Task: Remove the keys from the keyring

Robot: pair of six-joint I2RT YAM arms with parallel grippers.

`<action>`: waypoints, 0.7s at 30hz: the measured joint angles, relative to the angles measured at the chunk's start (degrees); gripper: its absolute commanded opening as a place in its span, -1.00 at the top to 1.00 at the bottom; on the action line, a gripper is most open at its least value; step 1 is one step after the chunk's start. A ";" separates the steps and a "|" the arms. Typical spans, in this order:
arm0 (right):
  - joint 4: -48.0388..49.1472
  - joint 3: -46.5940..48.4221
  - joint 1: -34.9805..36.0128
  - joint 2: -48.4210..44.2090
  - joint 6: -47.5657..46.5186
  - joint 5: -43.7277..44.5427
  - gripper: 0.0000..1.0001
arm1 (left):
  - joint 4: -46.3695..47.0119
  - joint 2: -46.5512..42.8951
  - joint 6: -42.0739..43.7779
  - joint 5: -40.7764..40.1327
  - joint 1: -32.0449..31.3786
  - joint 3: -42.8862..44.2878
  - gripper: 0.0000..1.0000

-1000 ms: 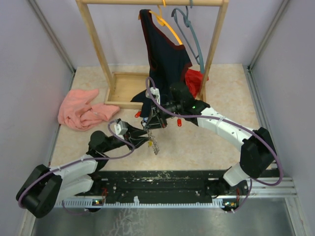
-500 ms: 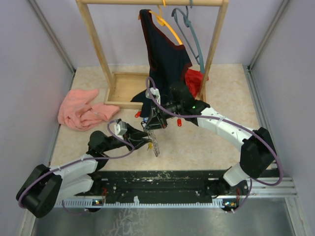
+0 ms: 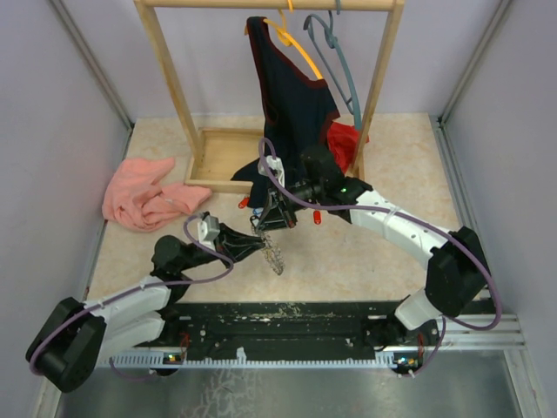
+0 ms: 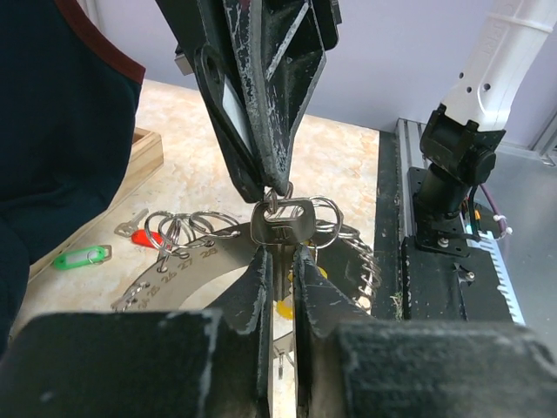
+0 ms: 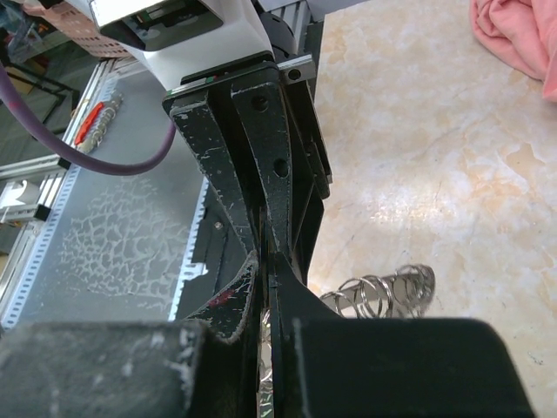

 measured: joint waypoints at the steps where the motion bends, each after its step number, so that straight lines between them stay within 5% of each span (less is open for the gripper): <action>1: -0.13 0.00 0.00 -0.07 -0.13 0.02 1.00 | 0.02 -0.17 -0.15 -0.11 0.00 -0.15 0.84; 21: -2.64 0.00 0.02 -0.22 -4.17 0.96 1.00 | -2.36 -5.03 -6.23 -2.82 0.00 -2.27 1.00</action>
